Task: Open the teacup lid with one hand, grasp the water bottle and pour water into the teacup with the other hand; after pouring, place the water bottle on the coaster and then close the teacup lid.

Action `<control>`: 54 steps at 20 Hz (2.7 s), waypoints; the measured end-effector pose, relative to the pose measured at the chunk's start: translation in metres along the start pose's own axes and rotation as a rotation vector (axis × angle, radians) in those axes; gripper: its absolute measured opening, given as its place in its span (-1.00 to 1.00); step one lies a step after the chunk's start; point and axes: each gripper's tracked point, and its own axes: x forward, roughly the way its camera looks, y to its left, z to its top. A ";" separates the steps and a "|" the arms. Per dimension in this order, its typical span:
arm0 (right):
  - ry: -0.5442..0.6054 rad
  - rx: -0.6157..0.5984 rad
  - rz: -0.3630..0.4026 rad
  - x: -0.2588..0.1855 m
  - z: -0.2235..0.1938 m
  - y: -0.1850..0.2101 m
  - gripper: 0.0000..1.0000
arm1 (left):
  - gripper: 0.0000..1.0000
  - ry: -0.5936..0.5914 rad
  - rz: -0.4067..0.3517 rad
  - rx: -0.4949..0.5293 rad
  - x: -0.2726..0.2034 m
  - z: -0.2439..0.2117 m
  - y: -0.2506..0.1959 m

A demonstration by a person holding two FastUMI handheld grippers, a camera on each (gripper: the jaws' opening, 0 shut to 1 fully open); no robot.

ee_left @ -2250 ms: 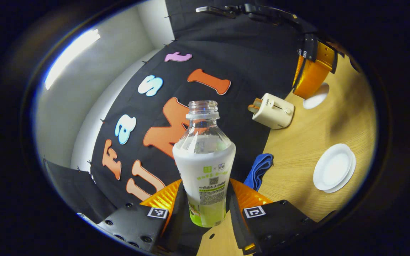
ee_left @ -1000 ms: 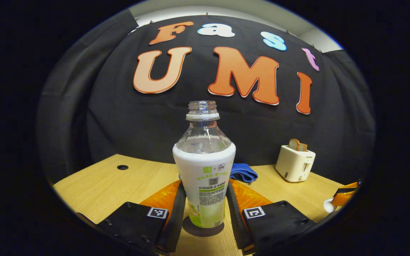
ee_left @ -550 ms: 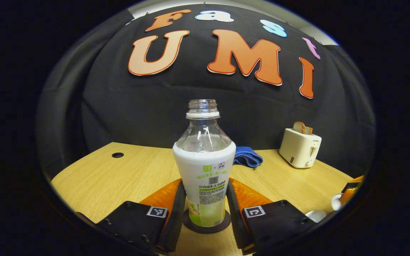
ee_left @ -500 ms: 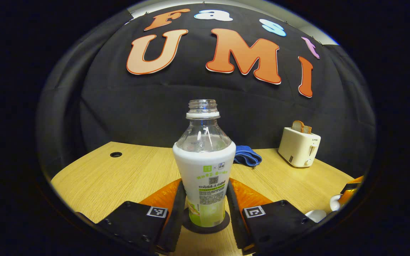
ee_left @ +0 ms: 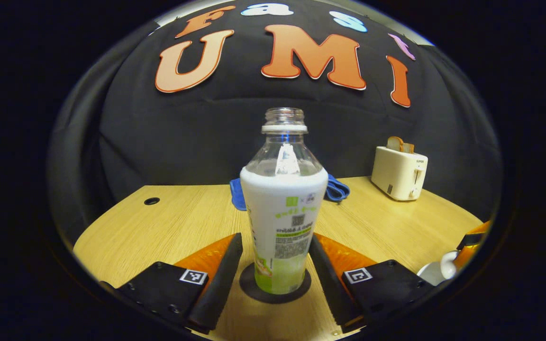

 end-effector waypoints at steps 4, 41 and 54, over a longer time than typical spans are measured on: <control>0.028 0.004 0.006 0.007 -0.010 0.004 -0.61 | 0.93 -0.035 -0.003 0.031 -0.013 0.009 0.000; -0.282 -0.042 -0.223 -0.066 0.133 -0.001 0.60 | 0.92 -0.372 0.215 -0.070 -0.215 0.128 0.095; -0.326 0.060 -0.346 -0.102 0.145 -0.040 0.68 | 0.95 -0.352 0.205 -0.009 -0.233 0.135 0.074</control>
